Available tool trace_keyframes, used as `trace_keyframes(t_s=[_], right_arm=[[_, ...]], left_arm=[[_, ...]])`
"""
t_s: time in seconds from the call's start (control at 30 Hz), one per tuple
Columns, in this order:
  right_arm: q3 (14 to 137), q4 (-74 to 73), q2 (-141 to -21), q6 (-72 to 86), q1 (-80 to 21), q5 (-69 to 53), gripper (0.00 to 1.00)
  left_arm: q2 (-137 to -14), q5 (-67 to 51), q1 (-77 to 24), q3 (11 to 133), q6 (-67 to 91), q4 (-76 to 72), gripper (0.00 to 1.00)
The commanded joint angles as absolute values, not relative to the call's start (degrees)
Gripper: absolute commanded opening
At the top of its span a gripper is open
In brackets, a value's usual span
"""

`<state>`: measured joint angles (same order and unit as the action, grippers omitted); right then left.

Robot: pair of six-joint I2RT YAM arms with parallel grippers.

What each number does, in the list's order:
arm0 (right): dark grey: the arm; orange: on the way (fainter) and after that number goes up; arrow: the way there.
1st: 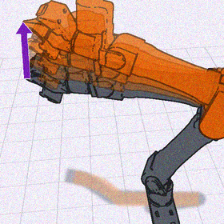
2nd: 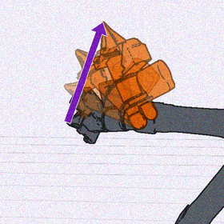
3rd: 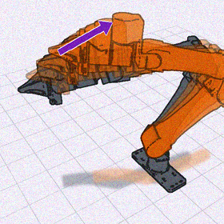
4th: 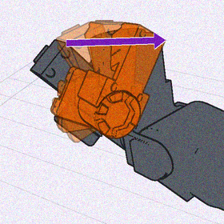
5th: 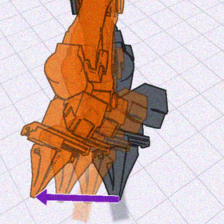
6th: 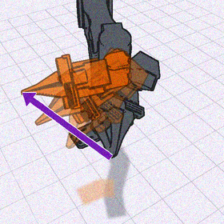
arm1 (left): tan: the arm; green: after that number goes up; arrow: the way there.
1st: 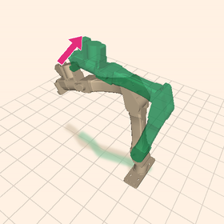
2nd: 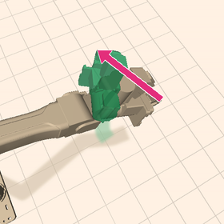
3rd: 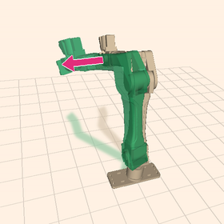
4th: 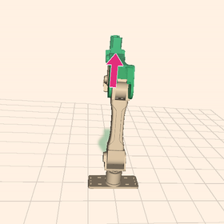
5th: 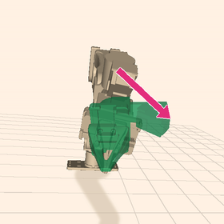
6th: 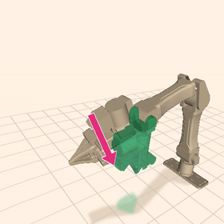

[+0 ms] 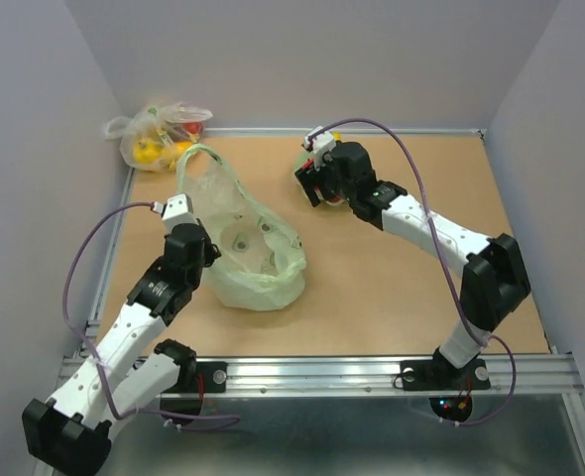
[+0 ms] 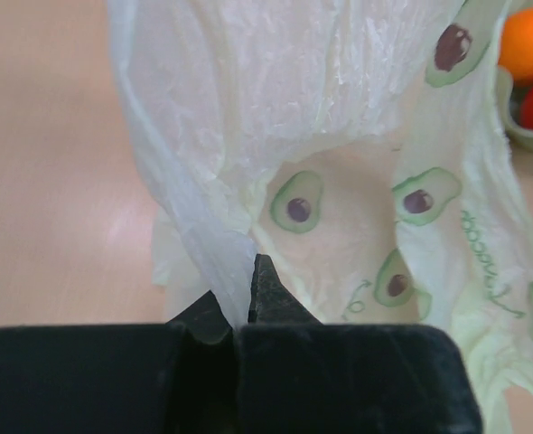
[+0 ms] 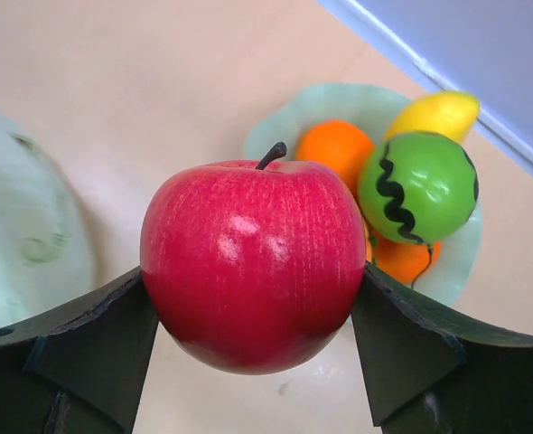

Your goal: Untie the knot of the plastic bag and take out the fruit

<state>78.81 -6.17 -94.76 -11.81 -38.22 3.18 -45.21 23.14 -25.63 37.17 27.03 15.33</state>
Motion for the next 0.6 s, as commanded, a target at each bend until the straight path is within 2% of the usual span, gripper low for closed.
trace_keyframes(t_s=[0.0,0.23,0.4,0.5,0.57], right_arm=[[84.54,-5.1,-101.75,-10.2,-36.13,6.41,0.01],[93.16,-5.01,-113.46,-9.23,-35.07,9.14,0.06],[96.24,-5.01,-116.89,-8.88,-35.07,12.91,0.11],[96.68,-4.92,-117.68,-8.79,-35.07,16.43,0.19],[96.77,-4.83,-117.86,-8.96,-34.98,17.49,0.29]], left_arm=[[-39.04,26.37,-25.22,35.78,23.74,10.11,0.0],[-27.35,28.04,-25.22,30.15,21.27,5.63,0.02],[-27.59,30.15,-25.22,30.5,20.83,5.27,0.02],[-28.48,29.71,-25.22,30.67,20.92,5.27,0.02],[-28.48,29.62,-25.14,30.59,21.01,5.1,0.02]])
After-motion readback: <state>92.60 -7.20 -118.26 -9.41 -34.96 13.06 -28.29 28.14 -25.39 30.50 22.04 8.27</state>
